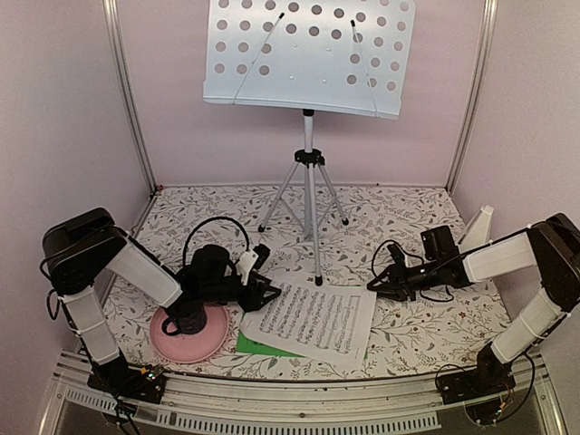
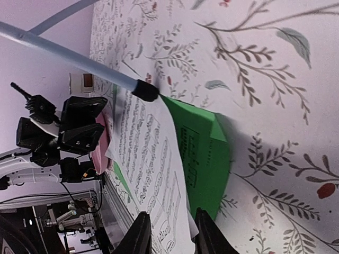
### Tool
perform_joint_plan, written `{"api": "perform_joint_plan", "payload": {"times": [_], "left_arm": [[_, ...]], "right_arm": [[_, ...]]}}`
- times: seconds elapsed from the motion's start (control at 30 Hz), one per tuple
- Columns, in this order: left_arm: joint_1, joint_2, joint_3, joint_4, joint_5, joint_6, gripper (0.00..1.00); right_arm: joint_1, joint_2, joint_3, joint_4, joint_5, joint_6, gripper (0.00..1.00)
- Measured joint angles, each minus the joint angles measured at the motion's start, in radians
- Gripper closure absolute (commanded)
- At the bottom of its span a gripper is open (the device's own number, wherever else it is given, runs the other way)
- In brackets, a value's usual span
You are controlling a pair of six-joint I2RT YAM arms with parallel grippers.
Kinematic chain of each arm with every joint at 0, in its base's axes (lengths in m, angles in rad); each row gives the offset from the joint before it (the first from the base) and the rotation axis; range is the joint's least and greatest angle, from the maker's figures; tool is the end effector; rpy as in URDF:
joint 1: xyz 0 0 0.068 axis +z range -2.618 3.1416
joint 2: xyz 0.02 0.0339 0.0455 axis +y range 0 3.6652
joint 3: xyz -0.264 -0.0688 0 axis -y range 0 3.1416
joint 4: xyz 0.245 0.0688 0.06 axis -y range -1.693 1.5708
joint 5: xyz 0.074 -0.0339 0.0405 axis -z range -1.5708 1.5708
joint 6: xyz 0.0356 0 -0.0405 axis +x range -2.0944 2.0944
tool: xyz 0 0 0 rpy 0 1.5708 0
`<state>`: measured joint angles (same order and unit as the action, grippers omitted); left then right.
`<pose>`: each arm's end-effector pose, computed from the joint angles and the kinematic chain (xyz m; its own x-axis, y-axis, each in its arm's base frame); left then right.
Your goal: Set up the instrument practice props
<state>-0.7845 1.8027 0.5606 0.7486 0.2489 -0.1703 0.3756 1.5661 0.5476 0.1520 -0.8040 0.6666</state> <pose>0.2147 -0.2267 0.1065 -0.4725 0.2395 -0.8482 0.7693 0.5817 -0.2643 0.2346 0.1201 0.1252 -0.9828 0.0736 -0.1696 -0.1026 0.5457 0.8317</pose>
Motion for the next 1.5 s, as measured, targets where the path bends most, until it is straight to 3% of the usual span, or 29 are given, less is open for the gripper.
{"api": "perform_joint_plan", "payload": {"times": [0.4, 0.47, 0.53, 0.57, 0.83, 1.1, 1.5], "left_arm": [[0.0, 0.006, 0.001, 0.022, 0.004, -0.007, 0.52], [0.0, 0.006, 0.002, 0.024, 0.004, -0.007, 0.52], [0.0, 0.006, 0.002, 0.024, 0.005, -0.007, 0.5], [0.0, 0.005, 0.002, 0.024, 0.005, -0.007, 0.48], [0.0, -0.095, -0.006, -0.003, -0.027, -0.013, 0.4], [0.009, -0.195, -0.012, -0.049, -0.041, -0.006, 0.35], [0.045, -0.312, -0.119, -0.024, 0.056, 0.045, 0.25]], "right_arm": [[0.107, 0.057, 0.082, 0.003, -0.031, -0.026, 0.68], [0.109, 0.072, 0.105, -0.036, -0.011, -0.046, 0.79], [0.109, 0.079, 0.125, -0.079, 0.009, -0.077, 0.97], [0.109, 0.079, 0.133, -0.103, 0.014, -0.086, 1.0], [0.109, 0.045, 0.109, -0.173, 0.016, -0.164, 1.0], [0.125, -0.15, 0.062, -0.19, 0.01, -0.261, 1.0], [0.151, -0.376, 0.069, -0.188, 0.023, -0.423, 1.0]]}}
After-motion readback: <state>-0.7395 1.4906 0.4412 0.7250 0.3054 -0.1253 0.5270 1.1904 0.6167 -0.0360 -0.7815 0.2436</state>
